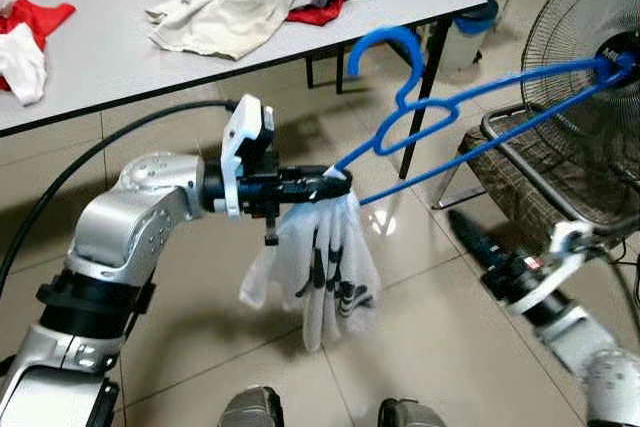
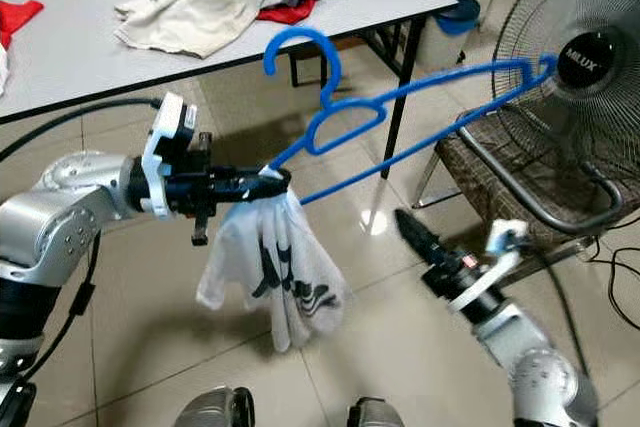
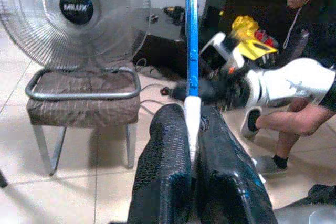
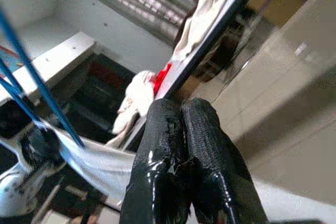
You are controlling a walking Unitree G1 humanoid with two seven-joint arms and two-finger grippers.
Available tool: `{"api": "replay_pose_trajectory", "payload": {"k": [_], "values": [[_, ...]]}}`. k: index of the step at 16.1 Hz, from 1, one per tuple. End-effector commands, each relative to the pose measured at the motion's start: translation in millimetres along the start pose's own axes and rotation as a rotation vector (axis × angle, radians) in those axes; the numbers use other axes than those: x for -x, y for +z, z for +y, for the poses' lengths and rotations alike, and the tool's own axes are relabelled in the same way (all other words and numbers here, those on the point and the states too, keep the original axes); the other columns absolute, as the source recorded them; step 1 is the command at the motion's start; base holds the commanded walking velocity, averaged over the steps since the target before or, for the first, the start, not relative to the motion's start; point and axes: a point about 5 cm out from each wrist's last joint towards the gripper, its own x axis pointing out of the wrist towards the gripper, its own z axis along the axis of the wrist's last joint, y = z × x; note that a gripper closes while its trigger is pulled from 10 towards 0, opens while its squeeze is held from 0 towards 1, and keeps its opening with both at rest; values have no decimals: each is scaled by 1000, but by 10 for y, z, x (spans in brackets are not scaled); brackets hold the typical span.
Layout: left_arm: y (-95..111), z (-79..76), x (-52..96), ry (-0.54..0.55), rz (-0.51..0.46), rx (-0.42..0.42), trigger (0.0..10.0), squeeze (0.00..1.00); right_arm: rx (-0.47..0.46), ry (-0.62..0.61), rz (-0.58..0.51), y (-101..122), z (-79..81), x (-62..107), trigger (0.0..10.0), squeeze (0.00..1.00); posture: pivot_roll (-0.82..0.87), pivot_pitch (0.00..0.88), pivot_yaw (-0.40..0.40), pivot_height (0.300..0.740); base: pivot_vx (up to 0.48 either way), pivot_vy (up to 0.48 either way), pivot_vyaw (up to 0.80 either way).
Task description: Hang hanger
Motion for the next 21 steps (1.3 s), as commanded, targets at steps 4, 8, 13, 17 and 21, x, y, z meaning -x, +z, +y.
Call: {"api": "replay_pose_trajectory", "payload": {"k": [4, 8, 13, 17, 21], "values": [[48, -40, 22, -9, 3, -46, 0, 0, 283, -280, 196, -69, -192, 47, 10000, 0, 1, 73, 55, 740, 0, 0, 0], [72, -73, -47, -63, -6, -49, 0, 0, 279, -344, 145, -60, -310, -60, 10000, 1000, 2, 60, 66, 740, 0, 0, 0], [130, -46, -66, -87, -14, -57, 0, 0, 488, 33, 262, -119, 117, -241, 10000, 1000, 1, 63, 73, 740, 0, 0, 0], [150, -26, -80, -74, -10, -68, 0, 0, 891, 143, 367, -161, 269, -260, 10000, 1000, 1, 71, 78, 740, 0, 0, 0], [66, -40, -151, -42, 16, -88, 0, 0, 1236, 166, 207, -192, 533, -547, 10000, 0, 3, 79, 73, 740, 0, 0, 0]]}}
